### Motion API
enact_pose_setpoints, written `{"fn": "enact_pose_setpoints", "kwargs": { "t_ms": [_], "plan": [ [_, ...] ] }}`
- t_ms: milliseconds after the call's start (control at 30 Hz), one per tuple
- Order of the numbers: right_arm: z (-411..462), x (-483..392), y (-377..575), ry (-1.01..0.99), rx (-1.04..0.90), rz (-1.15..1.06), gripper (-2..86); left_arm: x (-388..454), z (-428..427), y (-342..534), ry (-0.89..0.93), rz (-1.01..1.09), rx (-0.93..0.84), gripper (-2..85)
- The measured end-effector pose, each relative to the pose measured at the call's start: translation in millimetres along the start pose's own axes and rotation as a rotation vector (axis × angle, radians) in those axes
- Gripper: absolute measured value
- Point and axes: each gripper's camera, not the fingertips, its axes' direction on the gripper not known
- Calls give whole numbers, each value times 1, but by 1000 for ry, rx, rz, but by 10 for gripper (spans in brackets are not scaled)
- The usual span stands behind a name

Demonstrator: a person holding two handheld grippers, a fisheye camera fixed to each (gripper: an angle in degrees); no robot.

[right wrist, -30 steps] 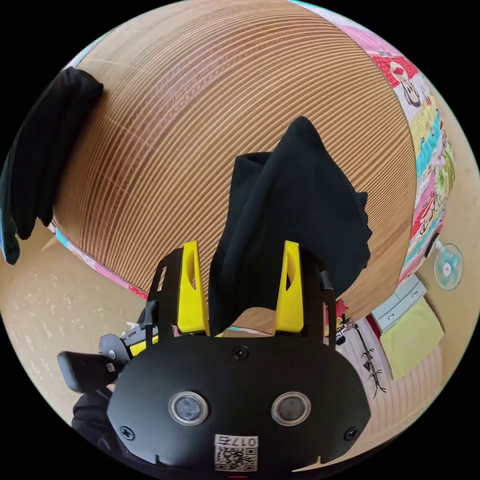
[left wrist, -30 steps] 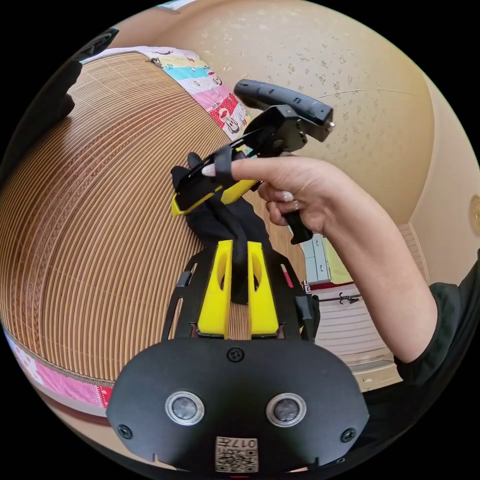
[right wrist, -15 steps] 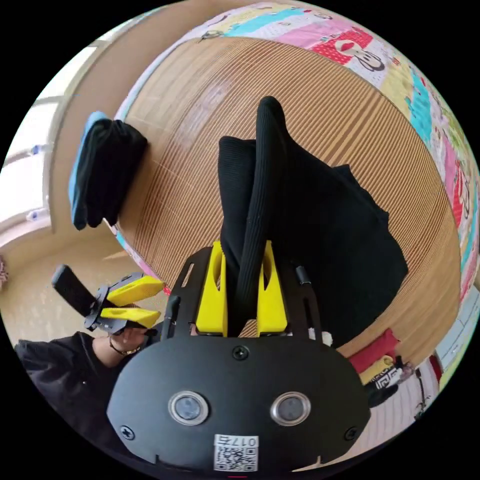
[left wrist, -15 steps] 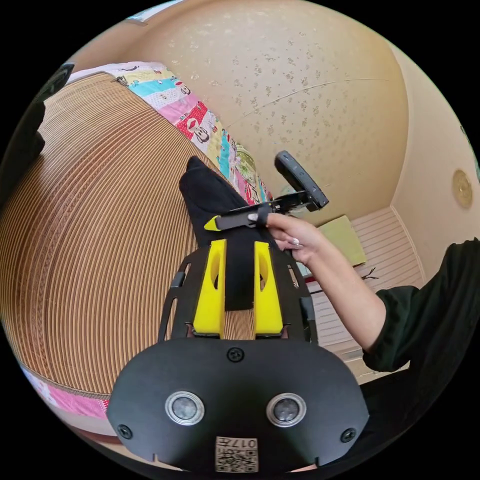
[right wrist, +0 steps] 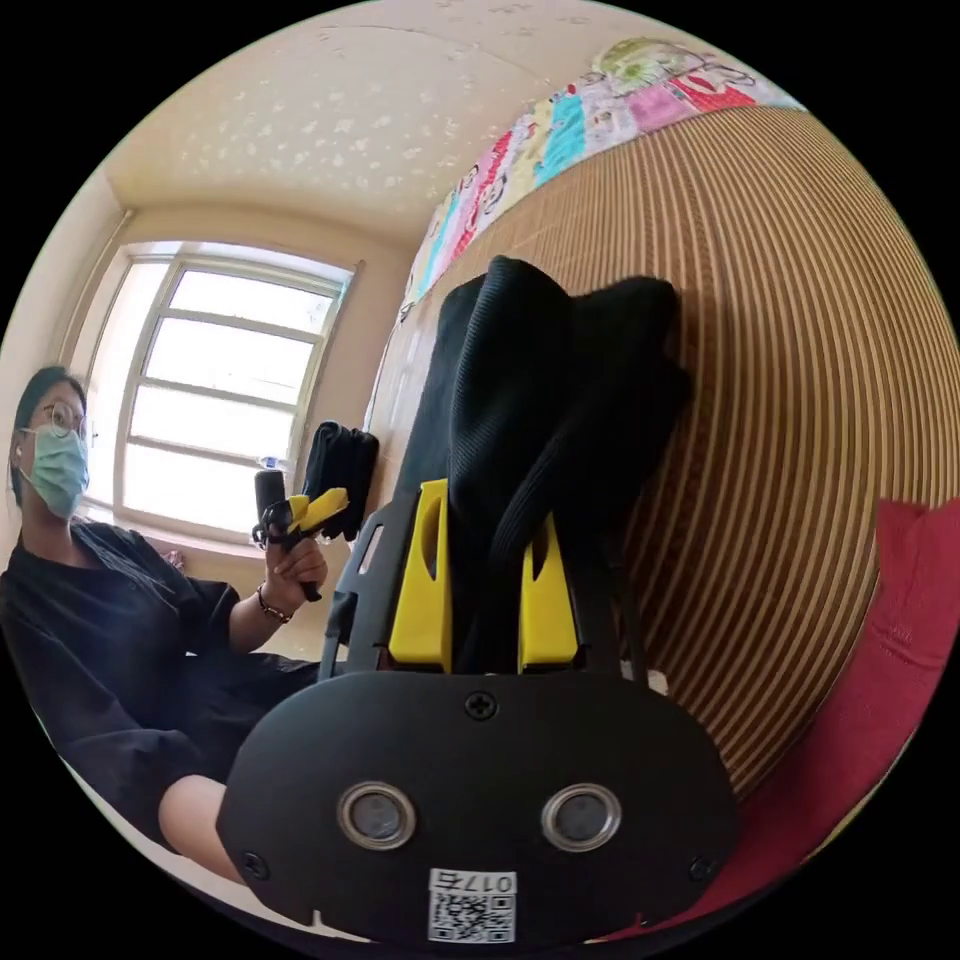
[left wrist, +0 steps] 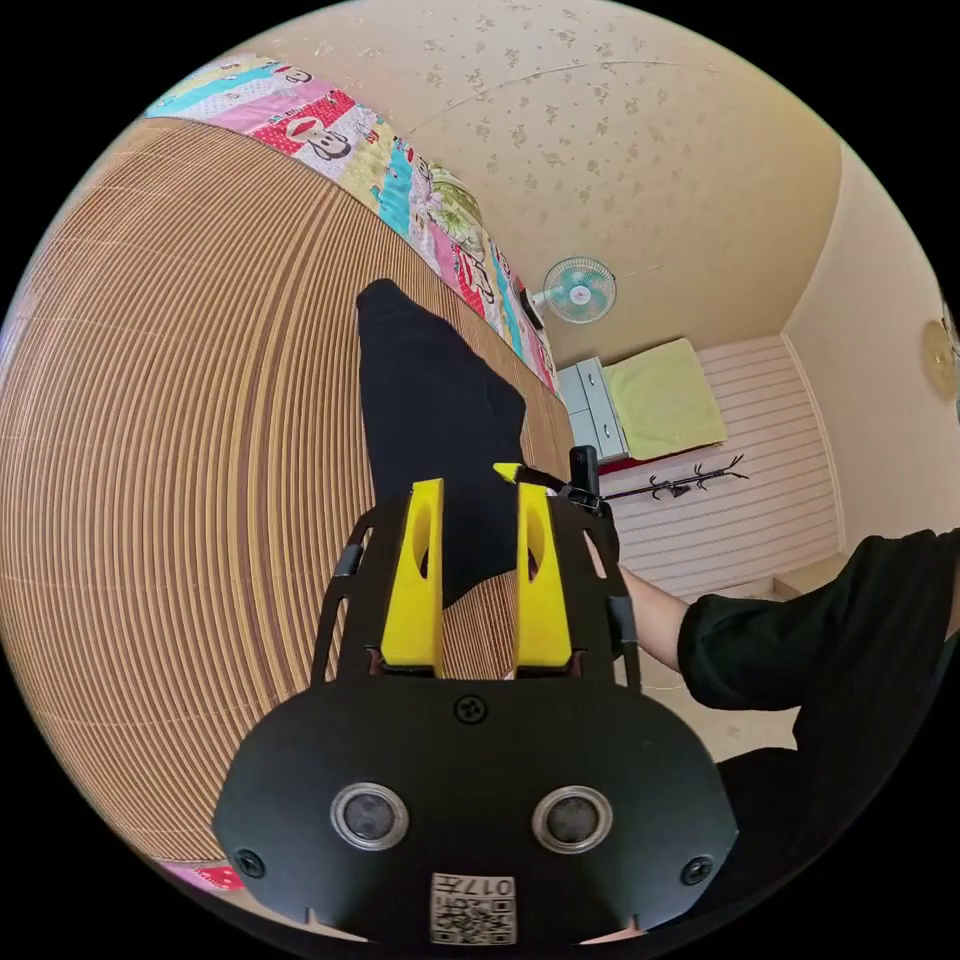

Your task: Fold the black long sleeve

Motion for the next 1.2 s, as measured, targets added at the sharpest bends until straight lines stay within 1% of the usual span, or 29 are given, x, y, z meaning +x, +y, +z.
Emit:
{"fn": "enact_pose_setpoints", "kwargs": {
  "t_ms": [33, 100, 167, 300, 367, 400, 433, 500, 533, 567, 633, 700, 767, 800, 867, 900, 1000, 1100, 1200],
  "plan": [
    [-4, 9, 5, -27, 7, 17, 95, 0, 11, -4, -31, -2, -23, 114],
    [-25, 28, 22, -152, 85, 50, 115, -1, 22, -9, -73, -14, -39, 119],
    [-39, 28, 26, -176, 101, 58, 135, -4, 29, -13, -100, -32, -39, 123],
    [-65, 24, 23, -104, 60, 89, 153, -9, 39, -22, -197, -76, -47, 133],
    [-72, 29, 21, -102, 51, 118, 132, -9, 43, -25, -218, -80, -51, 134],
    [-77, 29, 21, -53, 30, 157, 108, -10, 48, -27, -230, -89, -72, 134],
    [-80, 25, 21, -29, 18, 145, 96, -10, 52, -29, -240, -96, -84, 135],
    [-102, -8, 32, 23, 67, -22, 82, -8, 54, -32, -236, -96, -82, 135],
    [-109, -14, 37, 32, 87, -54, 81, -6, 54, -34, -234, -97, -84, 135],
    [-119, -18, 47, 38, 118, -84, 81, -6, 54, -35, -236, -98, -84, 136],
    [-127, -8, 61, 78, 148, -62, 88, -6, 57, -38, -243, -107, -91, 140],
    [-124, 24, 69, 174, 133, 89, 118, -8, 60, -40, -235, -111, -106, 150],
    [-137, 37, 76, 120, 174, 155, 139, -10, 66, -41, -236, -115, -142, 161],
    [-150, 35, 82, 129, 228, 180, 149, -10, 67, -41, -232, -117, -157, 166],
    [-167, 25, 92, 163, 276, 192, 162, -12, 68, -41, -202, -127, -176, 170],
    [-170, 22, 97, 151, 254, 190, 174, -13, 70, -41, -179, -140, -192, 171],
    [-162, 35, 104, 61, 165, 232, 192, -15, 69, -46, -120, -160, -186, 182],
    [-166, 47, 100, -44, 199, 249, 197, -23, 59, -63, -19, -205, -110, 185],
    [-166, 57, 78, -135, 169, 237, 195, -30, 66, -88, 51, -220, -124, 197]
  ]
}}
